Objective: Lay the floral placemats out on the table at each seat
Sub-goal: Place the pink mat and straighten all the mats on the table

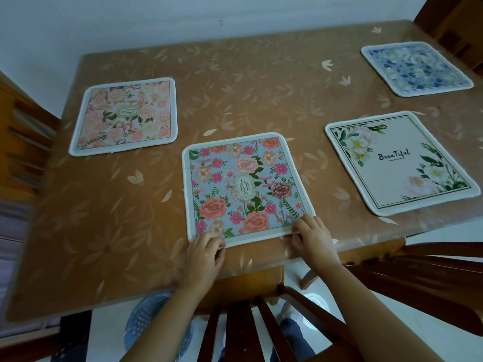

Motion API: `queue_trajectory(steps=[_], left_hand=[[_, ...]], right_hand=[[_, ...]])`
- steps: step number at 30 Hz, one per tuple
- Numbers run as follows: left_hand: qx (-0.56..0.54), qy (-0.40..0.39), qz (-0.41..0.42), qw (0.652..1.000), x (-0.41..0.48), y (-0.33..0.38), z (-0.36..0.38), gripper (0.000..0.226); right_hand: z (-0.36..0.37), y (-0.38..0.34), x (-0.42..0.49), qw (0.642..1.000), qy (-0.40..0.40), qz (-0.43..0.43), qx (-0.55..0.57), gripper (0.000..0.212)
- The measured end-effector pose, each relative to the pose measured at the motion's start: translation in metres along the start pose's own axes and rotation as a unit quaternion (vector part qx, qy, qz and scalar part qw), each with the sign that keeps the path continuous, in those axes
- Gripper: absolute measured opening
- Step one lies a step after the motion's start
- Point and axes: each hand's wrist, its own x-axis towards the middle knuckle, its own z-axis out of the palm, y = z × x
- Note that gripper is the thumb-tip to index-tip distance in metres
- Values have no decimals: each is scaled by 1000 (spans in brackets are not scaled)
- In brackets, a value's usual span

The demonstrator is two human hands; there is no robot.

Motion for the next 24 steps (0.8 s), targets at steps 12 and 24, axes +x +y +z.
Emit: queue_trajectory(steps=[12,24], left_hand=[[49,9,-13,999,-8,0,-14,21],[72,42,36,996,7,79,-16,28]], right_hand=[[-18,0,-2,999,-36,12,-26,22],[-76,-1,-20,998,29,-20,-57,28]])
